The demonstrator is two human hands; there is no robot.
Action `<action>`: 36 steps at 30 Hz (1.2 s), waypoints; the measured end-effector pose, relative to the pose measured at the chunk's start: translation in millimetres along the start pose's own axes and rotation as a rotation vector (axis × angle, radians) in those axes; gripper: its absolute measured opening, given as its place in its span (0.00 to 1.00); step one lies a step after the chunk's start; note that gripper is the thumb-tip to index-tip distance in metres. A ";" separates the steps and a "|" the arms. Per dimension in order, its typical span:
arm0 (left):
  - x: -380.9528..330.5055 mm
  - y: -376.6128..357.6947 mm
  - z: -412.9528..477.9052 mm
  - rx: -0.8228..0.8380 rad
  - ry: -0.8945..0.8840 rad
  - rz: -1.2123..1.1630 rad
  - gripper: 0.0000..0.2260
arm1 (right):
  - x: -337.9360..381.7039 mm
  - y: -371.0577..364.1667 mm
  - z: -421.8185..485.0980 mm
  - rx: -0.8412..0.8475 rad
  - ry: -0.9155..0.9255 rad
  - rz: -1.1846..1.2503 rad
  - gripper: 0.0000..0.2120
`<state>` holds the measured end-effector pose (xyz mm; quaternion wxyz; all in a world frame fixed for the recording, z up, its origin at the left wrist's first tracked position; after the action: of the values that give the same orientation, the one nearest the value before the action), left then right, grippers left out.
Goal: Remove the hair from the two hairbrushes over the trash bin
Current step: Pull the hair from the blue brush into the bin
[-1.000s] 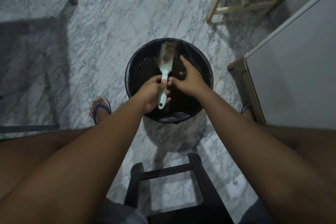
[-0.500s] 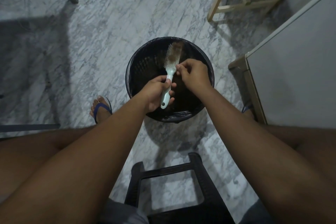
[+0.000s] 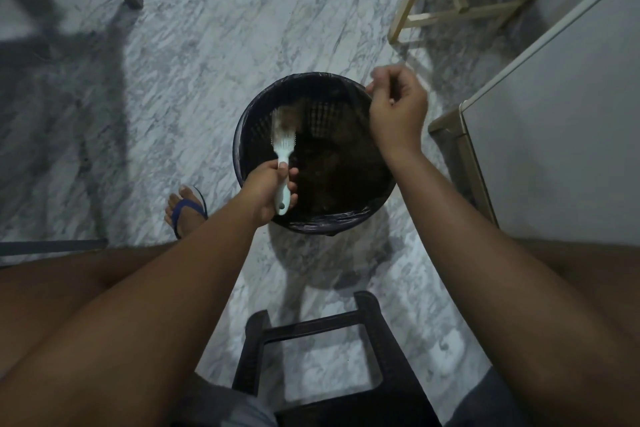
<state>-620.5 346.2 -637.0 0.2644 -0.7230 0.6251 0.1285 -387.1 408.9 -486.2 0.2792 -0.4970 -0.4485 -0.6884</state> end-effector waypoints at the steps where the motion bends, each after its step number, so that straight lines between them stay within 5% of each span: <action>1: -1.5 -3.4 -1.0 0.040 -0.017 -0.005 0.11 | -13.8 -11.6 -0.5 0.130 -0.084 -0.096 0.09; 5: -10.6 -21.8 -8.8 0.165 -0.041 -0.076 0.11 | -64.0 -40.4 -29.3 0.614 -0.353 -0.551 0.19; 10: -15.6 -37.9 -16.1 0.260 -0.071 -0.083 0.14 | -31.5 -43.2 -28.2 0.342 -0.166 -0.325 0.16; 14: -11.0 -43.6 -18.6 0.278 -0.044 -0.001 0.13 | -20.1 -61.8 -26.6 0.373 -0.070 -0.350 0.23; 17: -5.4 -42.9 -17.8 0.288 -0.003 0.020 0.12 | -19.5 -64.4 -24.9 0.340 -0.017 -0.433 0.16; 20: -1.2 -37.3 -12.9 0.247 0.009 0.037 0.13 | -20.8 -59.8 -23.0 0.280 0.015 -0.462 0.08; 31: -6.4 -35.5 -0.8 0.063 -0.002 -0.185 0.12 | 5.0 -5.2 -30.4 -0.129 0.268 -0.113 0.08; 34: -10.0 -29.5 0.8 0.052 -0.029 -0.209 0.12 | -8.9 -3.6 -29.4 -0.050 0.161 -0.108 0.09; 36: -12.3 -27.1 -0.3 0.069 -0.050 -0.173 0.12 | -35.3 -17.3 -24.6 0.179 -0.006 -0.325 0.08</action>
<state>-596.5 358.5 -624.3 0.3150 -0.7613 0.5576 0.1016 -399.8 392.4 -527.6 0.2058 -0.3932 -0.5831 -0.6805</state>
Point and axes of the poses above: each hand's wrist, its own z-axis towards the middle knuckle, its own y-axis out of the back of the hand, x = y × z, the point moved 8 cm from there along z, towards the middle knuckle, and after that the axes turned 3 degrees about x, right-handed, at the moved point
